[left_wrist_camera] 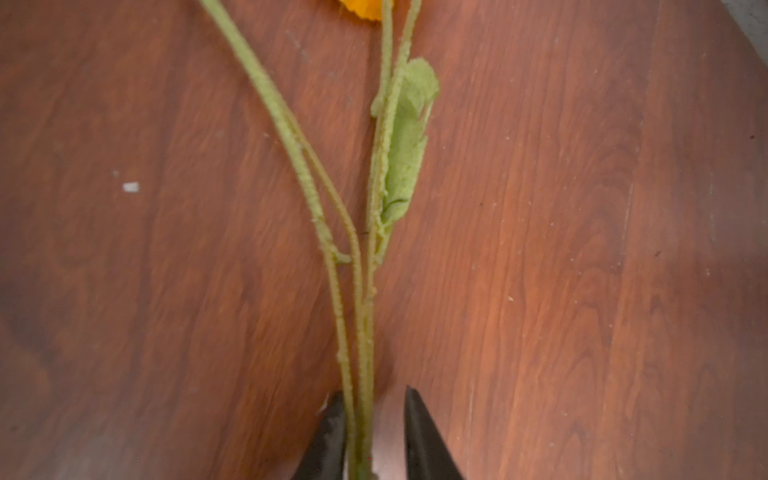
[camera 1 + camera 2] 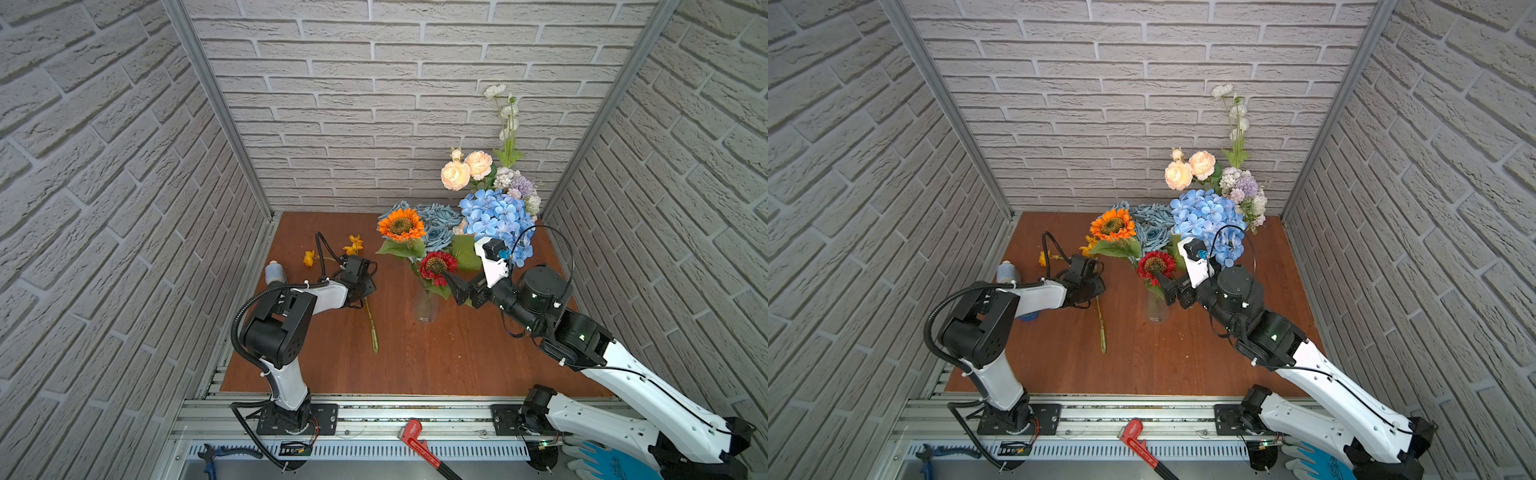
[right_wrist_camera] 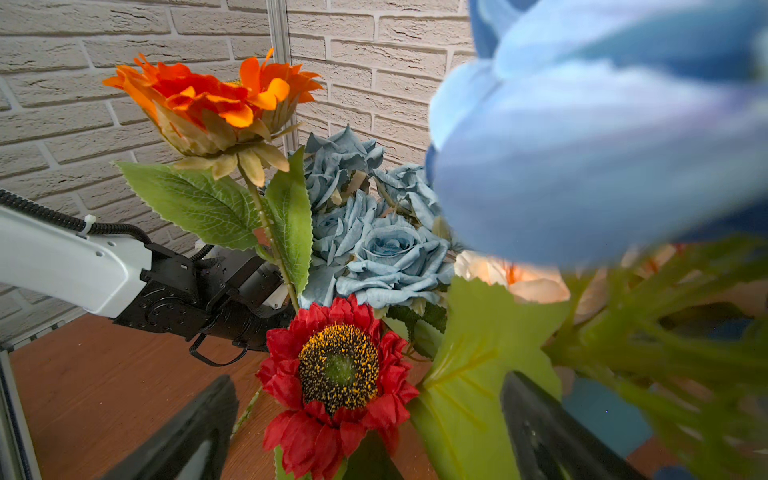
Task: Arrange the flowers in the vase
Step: 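Lower the left gripper onto the yellow poppy stems and grasp them, then lift the yellow poppies with the left gripper toward the vase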
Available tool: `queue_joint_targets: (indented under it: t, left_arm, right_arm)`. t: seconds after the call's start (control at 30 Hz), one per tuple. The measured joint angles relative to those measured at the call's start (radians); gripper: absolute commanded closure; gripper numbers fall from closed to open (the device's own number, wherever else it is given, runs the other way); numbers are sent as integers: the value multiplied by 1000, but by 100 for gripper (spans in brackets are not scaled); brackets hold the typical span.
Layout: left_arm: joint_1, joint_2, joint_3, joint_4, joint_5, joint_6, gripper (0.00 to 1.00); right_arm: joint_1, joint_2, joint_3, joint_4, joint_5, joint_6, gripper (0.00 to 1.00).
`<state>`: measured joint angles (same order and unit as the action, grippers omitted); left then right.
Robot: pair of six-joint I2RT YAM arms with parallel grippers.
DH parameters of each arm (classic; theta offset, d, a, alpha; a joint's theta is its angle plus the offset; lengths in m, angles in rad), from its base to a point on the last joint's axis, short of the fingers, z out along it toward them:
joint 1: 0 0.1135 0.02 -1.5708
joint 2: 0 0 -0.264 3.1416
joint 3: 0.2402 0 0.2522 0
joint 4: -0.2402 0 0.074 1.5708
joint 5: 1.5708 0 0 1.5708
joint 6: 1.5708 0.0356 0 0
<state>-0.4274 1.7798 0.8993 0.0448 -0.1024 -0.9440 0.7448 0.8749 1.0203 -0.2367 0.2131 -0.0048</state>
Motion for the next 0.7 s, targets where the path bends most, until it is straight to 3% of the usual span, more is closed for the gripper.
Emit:
queue_joint_targets:
  t: [0.23, 0.4, 0.7]
  left_arm:
    - [2, -4, -4, -2, -6, 4, 100]
    - [12, -85, -39, -16, -31, 13, 100]
    - [32, -388, -55, 9, -127, 99, 100]
  right_arm:
    - [-2, 8, 0, 0, 8, -6, 0]
    - [-2, 8, 0, 0, 11, -6, 0]
    - [-2, 8, 0, 2, 25, -6, 0]
